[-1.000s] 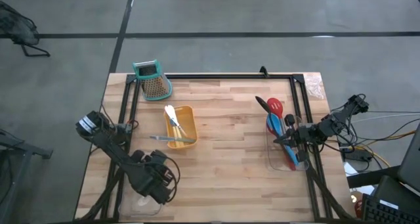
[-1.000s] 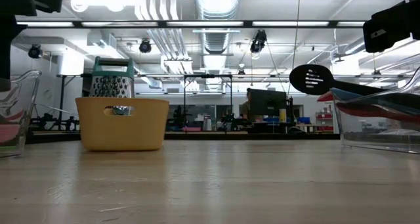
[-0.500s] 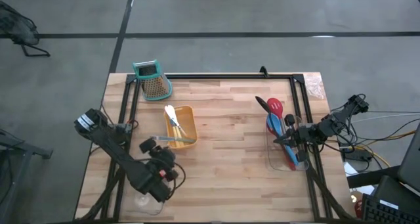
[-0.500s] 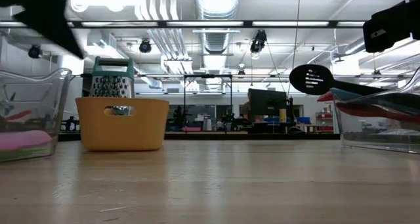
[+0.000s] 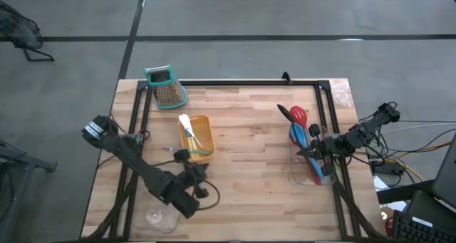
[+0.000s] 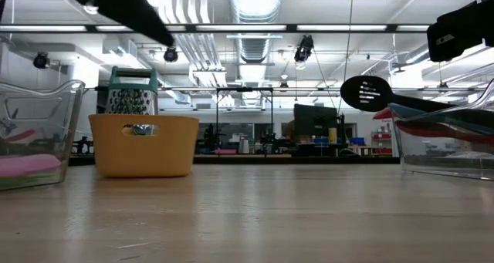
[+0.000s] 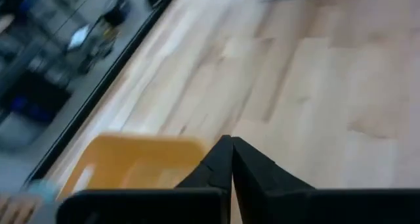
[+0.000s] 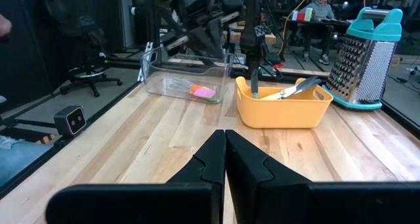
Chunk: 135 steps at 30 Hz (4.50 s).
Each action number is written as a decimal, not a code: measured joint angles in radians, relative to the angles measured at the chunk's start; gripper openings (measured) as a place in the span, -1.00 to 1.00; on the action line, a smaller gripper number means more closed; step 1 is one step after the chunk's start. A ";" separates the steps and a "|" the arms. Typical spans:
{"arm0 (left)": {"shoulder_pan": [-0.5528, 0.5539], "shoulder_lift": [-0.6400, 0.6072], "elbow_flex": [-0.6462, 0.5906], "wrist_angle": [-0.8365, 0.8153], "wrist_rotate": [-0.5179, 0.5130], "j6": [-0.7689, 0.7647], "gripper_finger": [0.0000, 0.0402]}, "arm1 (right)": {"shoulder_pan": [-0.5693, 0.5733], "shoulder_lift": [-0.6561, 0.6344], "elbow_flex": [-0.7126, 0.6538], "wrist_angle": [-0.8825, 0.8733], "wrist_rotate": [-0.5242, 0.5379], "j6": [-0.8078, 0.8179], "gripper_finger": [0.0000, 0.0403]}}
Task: Pick & Place Kitchen Items
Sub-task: Return to Home Position
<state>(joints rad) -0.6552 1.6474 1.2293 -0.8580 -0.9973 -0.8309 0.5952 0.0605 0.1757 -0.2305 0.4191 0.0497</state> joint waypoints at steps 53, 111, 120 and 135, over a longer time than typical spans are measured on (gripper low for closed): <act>0.233 -1.646 -1.152 0.873 0.678 0.826 -0.90 | 0.000 0.000 0.000 0.000 0.000 0.000 -0.96; 0.236 -1.642 -1.223 0.919 0.682 0.812 -0.90 | 0.000 0.002 0.000 -0.001 0.000 0.000 -0.96; 0.236 -1.642 -1.223 0.919 0.682 0.812 -0.91 | 0.000 0.002 0.000 -0.001 0.000 0.001 -0.96; 0.236 -1.642 -1.223 0.918 0.682 0.812 -0.90 | 0.000 0.002 0.000 -0.001 0.000 0.000 -0.96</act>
<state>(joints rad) -0.4194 0.0055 0.0059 0.0605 -0.3153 -0.0193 0.5953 0.0620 0.1757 -0.2311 0.4192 0.0498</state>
